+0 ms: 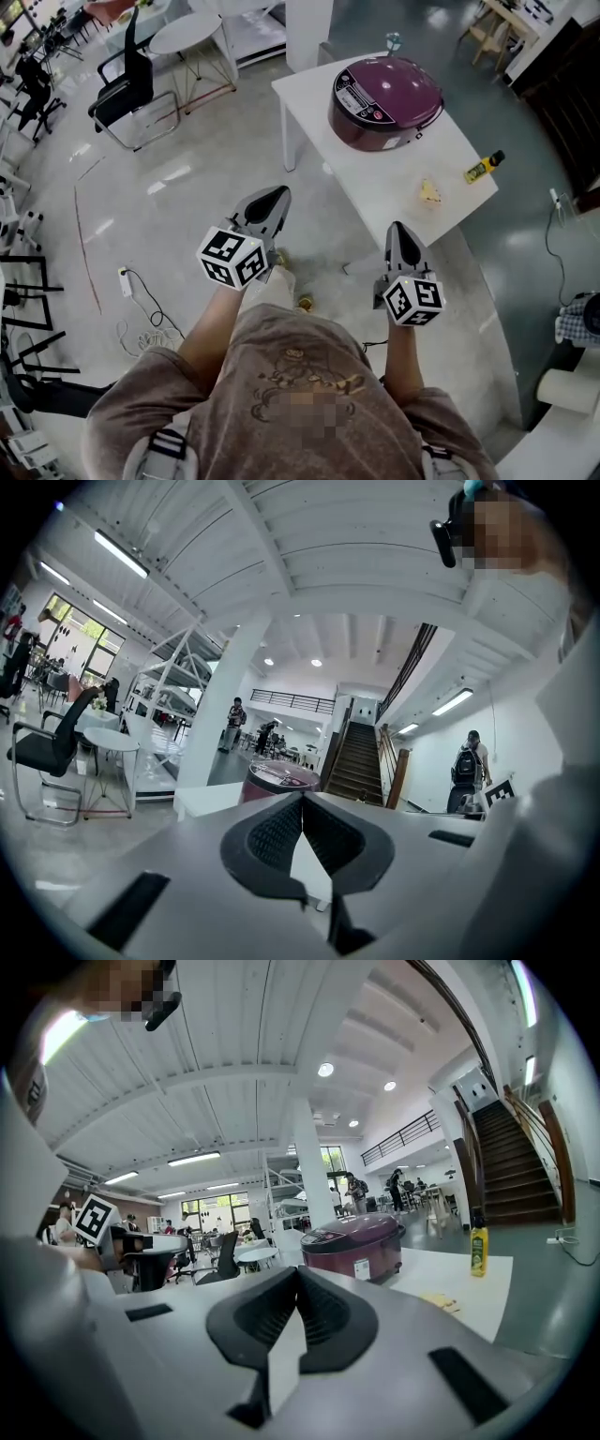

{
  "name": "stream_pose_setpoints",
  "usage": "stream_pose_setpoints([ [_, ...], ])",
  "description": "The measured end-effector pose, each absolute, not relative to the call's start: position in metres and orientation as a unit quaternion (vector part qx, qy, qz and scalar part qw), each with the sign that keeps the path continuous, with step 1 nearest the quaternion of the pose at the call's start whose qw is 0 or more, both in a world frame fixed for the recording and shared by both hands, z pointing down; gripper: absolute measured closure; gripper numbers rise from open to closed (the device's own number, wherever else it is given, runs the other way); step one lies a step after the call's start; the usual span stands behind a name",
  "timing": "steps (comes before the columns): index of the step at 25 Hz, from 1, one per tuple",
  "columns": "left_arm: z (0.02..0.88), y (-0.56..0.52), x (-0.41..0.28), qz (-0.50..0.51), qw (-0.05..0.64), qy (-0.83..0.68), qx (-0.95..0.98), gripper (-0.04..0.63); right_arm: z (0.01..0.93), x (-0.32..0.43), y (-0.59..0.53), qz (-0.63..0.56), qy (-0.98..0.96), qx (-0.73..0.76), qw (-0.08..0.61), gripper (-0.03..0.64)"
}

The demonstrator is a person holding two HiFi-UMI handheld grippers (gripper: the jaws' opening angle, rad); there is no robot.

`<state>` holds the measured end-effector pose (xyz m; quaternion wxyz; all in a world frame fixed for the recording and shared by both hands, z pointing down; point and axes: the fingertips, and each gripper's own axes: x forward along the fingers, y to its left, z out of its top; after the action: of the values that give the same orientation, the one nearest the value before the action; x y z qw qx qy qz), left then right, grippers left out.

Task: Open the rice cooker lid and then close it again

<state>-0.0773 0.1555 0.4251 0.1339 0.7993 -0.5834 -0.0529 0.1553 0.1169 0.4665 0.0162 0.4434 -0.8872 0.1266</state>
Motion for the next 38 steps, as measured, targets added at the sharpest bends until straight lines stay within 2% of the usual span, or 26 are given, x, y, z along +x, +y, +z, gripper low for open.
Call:
stream_pose_setpoints([
  [21,0.423,-0.042,-0.099,-0.055,0.144,-0.526,0.836,0.572,0.463,0.110,-0.046,0.122,-0.875,0.467,0.033,0.614],
  [38,0.414,-0.193,-0.098,-0.031,0.149,-0.428,0.891,0.572,0.442,0.096,-0.152,0.114,-0.821,0.559,0.019,0.615],
])
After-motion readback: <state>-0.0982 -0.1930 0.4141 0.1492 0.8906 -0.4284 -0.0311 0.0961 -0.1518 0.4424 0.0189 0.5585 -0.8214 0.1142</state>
